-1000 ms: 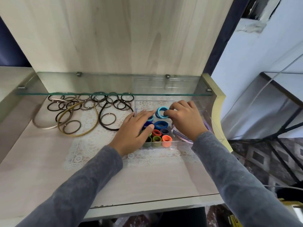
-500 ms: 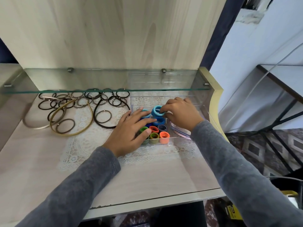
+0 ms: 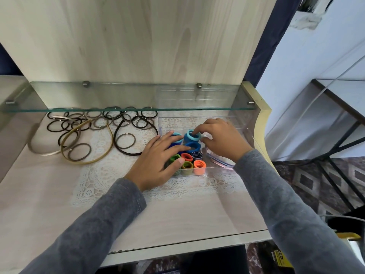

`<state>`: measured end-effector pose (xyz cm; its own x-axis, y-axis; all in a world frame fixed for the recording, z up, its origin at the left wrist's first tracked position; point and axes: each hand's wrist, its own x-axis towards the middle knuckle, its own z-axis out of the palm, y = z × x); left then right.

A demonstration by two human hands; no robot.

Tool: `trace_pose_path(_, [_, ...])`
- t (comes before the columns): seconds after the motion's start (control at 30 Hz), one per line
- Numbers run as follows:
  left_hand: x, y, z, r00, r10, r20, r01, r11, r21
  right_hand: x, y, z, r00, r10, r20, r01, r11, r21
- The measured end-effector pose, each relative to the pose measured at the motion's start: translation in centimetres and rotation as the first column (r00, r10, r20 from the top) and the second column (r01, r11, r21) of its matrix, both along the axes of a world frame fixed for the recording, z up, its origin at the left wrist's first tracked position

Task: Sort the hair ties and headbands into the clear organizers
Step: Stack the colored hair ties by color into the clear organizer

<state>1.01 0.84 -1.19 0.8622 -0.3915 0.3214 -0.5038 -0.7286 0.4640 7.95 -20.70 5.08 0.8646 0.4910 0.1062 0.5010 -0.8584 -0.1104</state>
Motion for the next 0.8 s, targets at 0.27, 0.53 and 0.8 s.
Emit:
trace_pose_path(0.27, [0.0, 0.0, -0.2, 1.0, -0.001, 0.003, 0.001, 1.0, 0.007, -0.4, 0.5, -0.2, 0.996, 0.064, 0.068, -0.069, 0.994, 0.082])
trace_pose_path(0.53, [0.0, 0.0, -0.3, 1.0, 0.0, 0.001, 0.0, 1.0, -0.003, -0.3, 1.2, -0.3, 0.997, 0.072, 0.003, -0.072, 0.995, 0.066])
trace_pose_path(0.8, [-0.2, 0.0, -0.2, 1.0, 0.001, 0.009, -0.001, 1.0, -0.007, -0.1, 1.8, -0.2, 0.997, 0.058, -0.053, -0.052, 0.992, 0.112])
